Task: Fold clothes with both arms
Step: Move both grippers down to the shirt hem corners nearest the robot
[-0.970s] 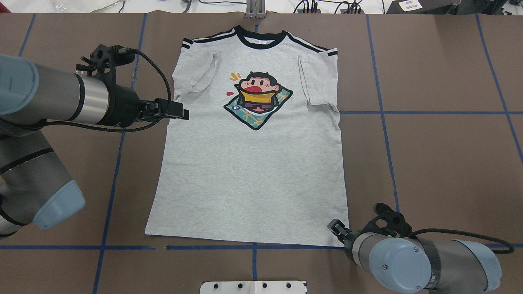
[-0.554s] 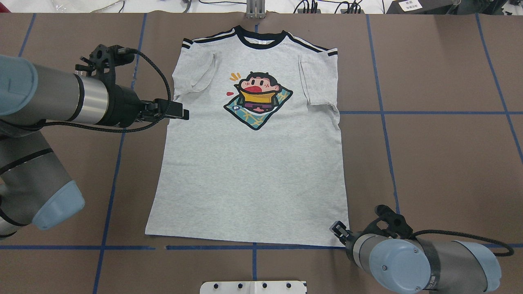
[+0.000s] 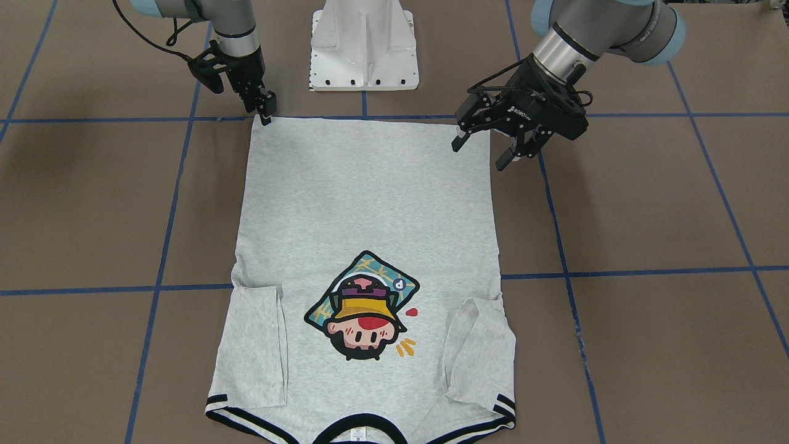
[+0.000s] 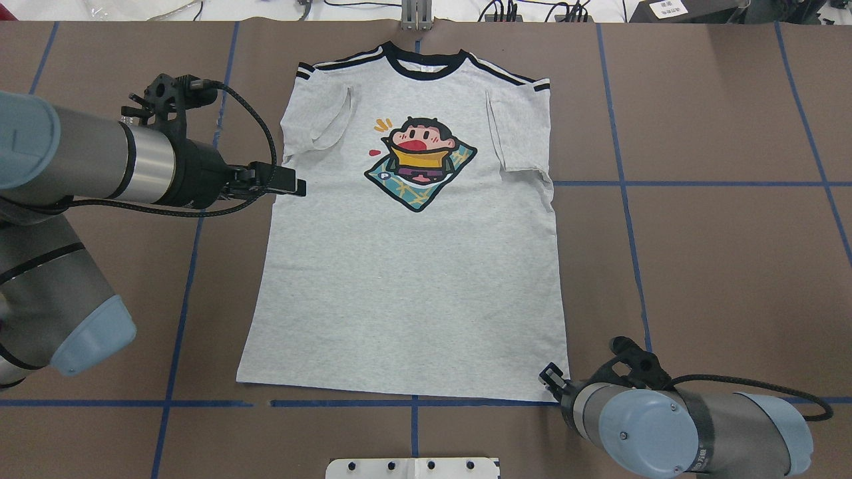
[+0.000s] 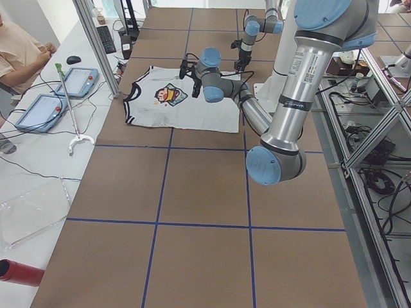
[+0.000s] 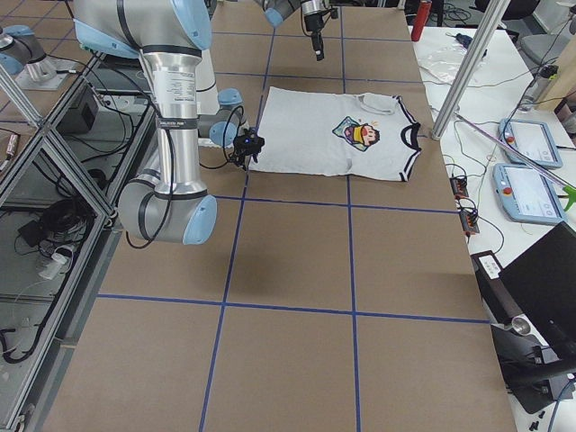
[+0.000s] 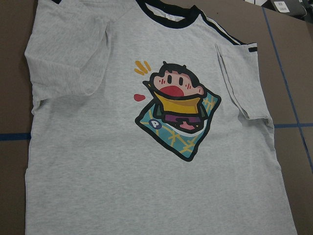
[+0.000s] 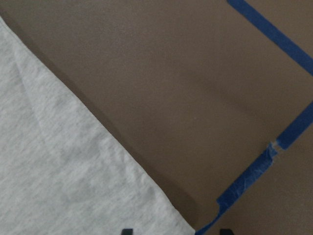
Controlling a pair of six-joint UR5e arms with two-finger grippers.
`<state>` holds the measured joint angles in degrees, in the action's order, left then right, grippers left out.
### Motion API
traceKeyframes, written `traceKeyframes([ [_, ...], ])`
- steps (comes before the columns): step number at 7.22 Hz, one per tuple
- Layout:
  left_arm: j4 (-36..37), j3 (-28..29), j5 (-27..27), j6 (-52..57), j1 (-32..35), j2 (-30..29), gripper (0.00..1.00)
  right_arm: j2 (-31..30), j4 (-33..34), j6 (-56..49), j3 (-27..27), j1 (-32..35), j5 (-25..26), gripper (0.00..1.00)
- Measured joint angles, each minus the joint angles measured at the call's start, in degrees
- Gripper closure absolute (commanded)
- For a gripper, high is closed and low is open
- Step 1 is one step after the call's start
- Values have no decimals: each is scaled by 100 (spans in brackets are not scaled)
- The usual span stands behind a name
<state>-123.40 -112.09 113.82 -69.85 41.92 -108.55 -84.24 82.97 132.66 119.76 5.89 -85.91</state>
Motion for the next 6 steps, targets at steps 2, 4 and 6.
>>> traceKeyframes([
  [2,0,-4,0,6,0,21,5,-6,-2,51,2,-4,-8,100],
  [4,2,-15,4,1,0,23,5,-12,-8,57,27,-11,-2,100],
  [6,145,-60,23,-420,-138,46,5,-6,-9,56,186,-4,-12,100],
])
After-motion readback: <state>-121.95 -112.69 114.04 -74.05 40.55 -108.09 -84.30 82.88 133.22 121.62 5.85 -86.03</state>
